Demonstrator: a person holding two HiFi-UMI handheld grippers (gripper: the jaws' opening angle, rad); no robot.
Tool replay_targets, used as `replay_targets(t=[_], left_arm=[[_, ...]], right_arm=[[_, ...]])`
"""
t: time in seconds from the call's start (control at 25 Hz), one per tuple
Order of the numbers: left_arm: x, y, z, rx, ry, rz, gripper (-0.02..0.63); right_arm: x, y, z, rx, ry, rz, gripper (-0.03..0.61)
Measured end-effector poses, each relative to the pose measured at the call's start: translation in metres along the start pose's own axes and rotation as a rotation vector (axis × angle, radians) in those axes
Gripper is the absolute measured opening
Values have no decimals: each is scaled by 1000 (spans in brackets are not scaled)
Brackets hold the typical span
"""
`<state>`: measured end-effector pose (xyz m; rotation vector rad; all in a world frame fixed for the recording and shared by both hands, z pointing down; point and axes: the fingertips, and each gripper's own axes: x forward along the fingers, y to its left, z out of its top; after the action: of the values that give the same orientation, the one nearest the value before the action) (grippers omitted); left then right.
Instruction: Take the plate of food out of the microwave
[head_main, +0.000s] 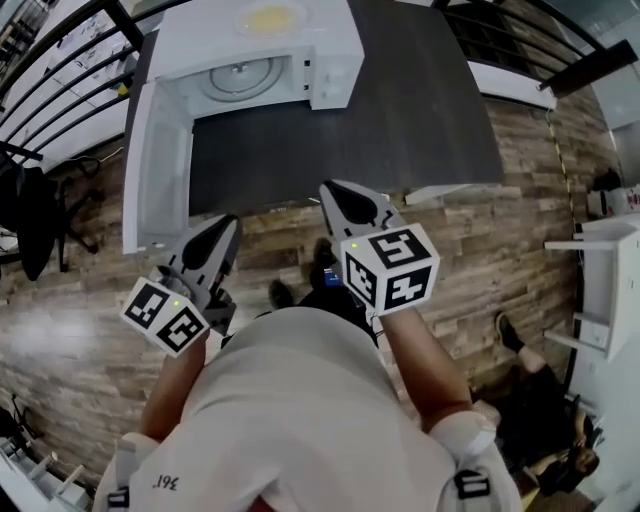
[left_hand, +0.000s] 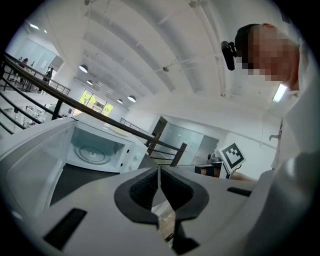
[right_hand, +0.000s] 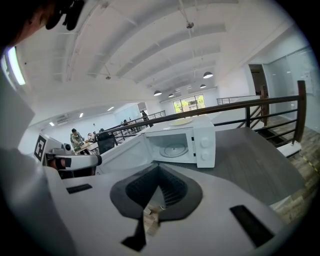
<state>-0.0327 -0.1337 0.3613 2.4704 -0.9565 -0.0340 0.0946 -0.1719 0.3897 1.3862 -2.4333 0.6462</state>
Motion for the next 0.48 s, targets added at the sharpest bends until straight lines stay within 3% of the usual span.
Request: replay_targets(t=[0.48], left_arm=[[-28, -16, -31, -8, 57, -84, 20]], right_arm=[[-37, 28, -24, 24, -46, -70, 0]])
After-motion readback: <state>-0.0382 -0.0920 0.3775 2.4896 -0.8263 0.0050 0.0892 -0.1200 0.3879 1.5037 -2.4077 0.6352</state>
